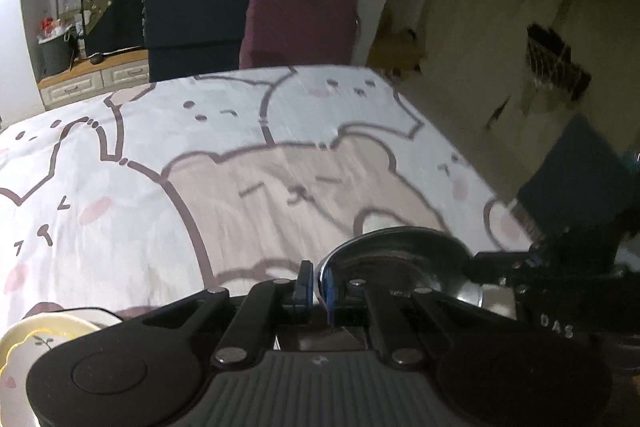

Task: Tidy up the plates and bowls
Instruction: 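Carry the steel bowl with both grippers and lower it into the square tray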

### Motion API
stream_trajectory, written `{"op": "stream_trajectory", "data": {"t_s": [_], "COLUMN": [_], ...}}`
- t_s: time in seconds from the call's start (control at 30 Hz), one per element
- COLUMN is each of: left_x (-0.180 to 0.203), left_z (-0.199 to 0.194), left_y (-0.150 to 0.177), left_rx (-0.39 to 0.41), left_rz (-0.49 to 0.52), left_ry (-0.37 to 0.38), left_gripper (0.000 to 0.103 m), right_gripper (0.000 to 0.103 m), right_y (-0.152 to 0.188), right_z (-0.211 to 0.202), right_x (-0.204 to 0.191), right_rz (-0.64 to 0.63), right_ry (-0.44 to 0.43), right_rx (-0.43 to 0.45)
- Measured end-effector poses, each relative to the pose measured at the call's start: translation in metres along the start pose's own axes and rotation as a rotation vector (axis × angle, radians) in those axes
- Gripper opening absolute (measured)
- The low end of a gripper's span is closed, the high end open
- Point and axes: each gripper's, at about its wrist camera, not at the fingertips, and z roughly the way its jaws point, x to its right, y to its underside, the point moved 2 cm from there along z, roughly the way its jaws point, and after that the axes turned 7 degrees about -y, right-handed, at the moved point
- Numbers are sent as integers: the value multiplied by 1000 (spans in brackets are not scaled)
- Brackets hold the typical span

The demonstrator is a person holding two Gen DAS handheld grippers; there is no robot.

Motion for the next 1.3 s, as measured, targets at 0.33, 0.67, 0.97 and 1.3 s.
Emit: {"op": "stream_trajectory", "data": {"t_s": [0.33, 0.67, 0.97, 1.3], "left_x": [5, 5, 3, 3], "left_z": [10, 24, 32, 37], "left_y": [23, 28, 29, 31], "left_rx": [-62, -112, -126, -137], "left_rz": [50, 92, 110, 137], "left_ry": [-19, -38, -48, -51], "left_gripper": [9, 11, 12, 12], "right_gripper": [2, 3, 4, 4], "right_y": [24, 30, 29, 29], "right_z": [12, 33, 43, 56], "right_x": [-6, -17, -16, -14], "right_rz": [-24, -71, -73, -66], "right_ry": [-6, 3, 1, -15], "right_rx": [-75, -149, -175, -205]}}
